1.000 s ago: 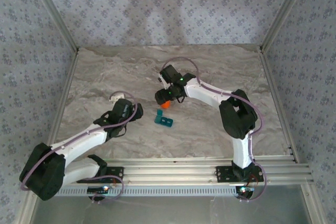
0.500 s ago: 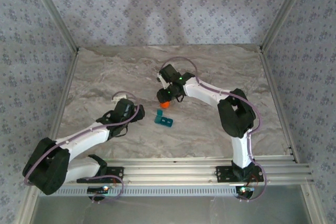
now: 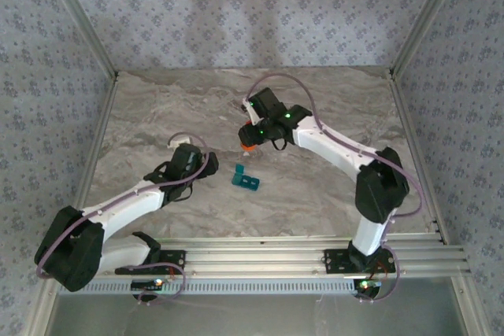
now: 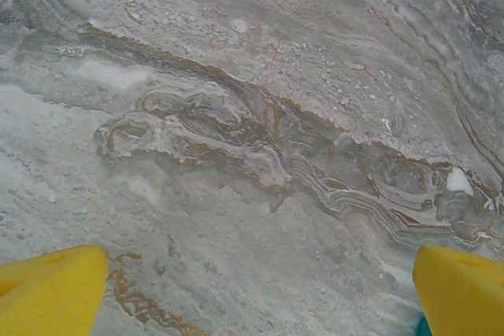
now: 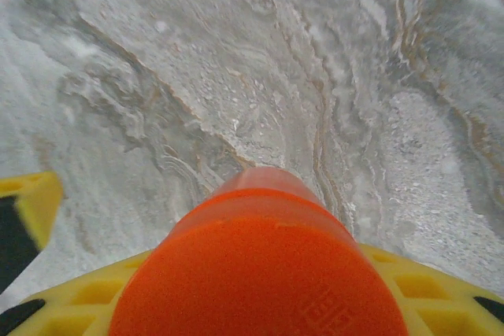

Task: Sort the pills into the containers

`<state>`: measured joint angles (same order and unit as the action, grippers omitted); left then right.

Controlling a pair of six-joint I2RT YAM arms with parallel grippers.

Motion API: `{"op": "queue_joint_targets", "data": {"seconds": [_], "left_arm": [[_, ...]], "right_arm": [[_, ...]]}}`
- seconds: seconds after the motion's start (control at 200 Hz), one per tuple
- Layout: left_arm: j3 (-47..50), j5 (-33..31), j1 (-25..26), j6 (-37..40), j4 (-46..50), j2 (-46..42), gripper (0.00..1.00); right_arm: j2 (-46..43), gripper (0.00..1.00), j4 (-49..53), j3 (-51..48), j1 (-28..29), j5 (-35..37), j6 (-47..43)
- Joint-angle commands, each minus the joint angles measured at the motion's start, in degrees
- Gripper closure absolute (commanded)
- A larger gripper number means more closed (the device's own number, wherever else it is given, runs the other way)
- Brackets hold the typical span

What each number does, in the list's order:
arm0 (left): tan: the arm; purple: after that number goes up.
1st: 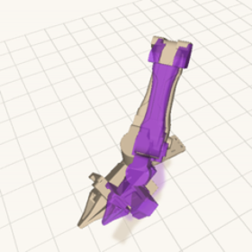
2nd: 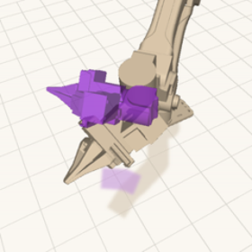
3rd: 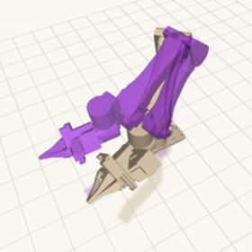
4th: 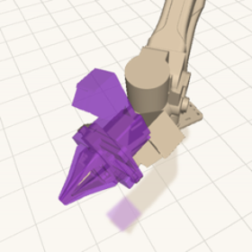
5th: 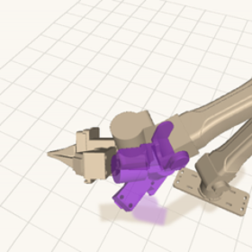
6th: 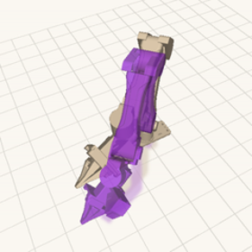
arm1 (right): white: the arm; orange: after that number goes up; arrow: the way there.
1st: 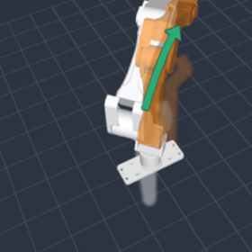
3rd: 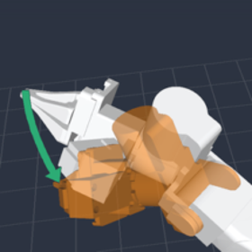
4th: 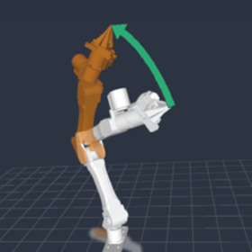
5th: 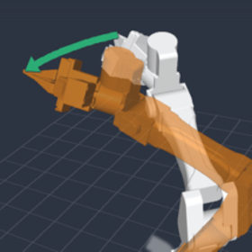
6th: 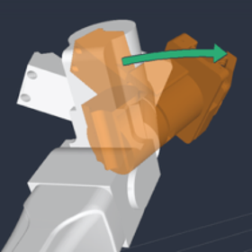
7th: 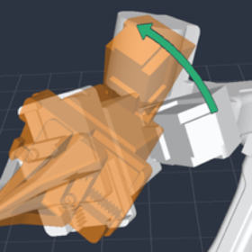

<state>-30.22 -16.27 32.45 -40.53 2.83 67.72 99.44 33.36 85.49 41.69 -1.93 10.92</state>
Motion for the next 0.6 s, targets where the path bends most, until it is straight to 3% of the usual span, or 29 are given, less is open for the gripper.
{"op": "queue_joint_targets", "data": {"seconds": [0.0,0.3,0.595], "left_arm": [[-1.58,-0.28,-1.32,0.72,0.95,0.20,0.01],[-3.14,-0.61,-4.36,0.48,0.16,3.45,0.01],[-6.80,0.67,-6.49,1.33,1.83,4.96,0.01]], "right_arm": [[-4.36,0.73,2.93,-2.99,2.38,0.70,0.25],[-10.80,0.74,3.69,-10.53,11.10,0.36,1.93],[-7.42,0.75,1.35,-15.13,19.63,1.01,3.11]]}}
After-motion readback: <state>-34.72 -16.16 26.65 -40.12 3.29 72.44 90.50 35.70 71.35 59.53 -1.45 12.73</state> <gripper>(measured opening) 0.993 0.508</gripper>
